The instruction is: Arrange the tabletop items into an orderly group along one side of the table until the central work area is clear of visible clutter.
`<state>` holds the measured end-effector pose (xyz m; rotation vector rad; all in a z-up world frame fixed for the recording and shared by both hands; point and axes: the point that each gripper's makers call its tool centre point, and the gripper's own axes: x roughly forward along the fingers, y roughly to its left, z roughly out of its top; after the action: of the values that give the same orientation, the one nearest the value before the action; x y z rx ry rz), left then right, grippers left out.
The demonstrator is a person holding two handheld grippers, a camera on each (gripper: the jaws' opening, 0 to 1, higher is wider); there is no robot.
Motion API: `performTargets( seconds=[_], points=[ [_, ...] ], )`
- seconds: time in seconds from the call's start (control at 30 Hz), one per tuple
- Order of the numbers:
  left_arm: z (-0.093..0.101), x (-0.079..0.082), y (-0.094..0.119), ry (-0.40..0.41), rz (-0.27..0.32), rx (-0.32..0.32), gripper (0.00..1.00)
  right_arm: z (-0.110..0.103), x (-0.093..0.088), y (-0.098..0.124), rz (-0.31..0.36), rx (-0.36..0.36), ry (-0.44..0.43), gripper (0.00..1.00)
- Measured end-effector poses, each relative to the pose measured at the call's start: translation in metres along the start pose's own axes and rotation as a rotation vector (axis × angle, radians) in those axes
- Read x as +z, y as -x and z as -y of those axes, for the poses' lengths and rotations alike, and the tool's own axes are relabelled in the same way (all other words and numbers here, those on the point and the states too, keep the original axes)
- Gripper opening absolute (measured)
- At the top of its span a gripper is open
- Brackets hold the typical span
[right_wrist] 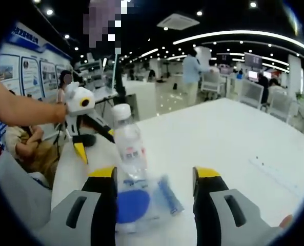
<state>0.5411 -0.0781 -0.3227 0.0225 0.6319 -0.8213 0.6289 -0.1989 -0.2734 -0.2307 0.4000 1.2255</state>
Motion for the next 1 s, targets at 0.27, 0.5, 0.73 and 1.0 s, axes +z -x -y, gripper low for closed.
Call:
performTargets(
  seconds=[0.27, 0.5, 0.73, 1.0],
  points=[
    [0.031, -0.007, 0.007, 0.039, 0.031, 0.013, 0.62, -0.003, -0.013, 0.029, 0.0, -0.029, -0.02, 0.58],
    [0.06, -0.014, 0.004, 0.067, 0.042, 0.012, 0.6, 0.011, -0.012, 0.048, -0.01, -0.054, -0.024, 0.59],
    [0.078, -0.024, 0.004, 0.093, 0.031, 0.045, 0.58, 0.023, -0.018, 0.043, -0.057, -0.045, 0.008, 0.58],
    [0.1, -0.042, -0.001, 0.171, -0.043, 0.089, 0.54, 0.026, -0.023, 0.023, -0.092, 0.003, 0.019, 0.56]
  ],
)
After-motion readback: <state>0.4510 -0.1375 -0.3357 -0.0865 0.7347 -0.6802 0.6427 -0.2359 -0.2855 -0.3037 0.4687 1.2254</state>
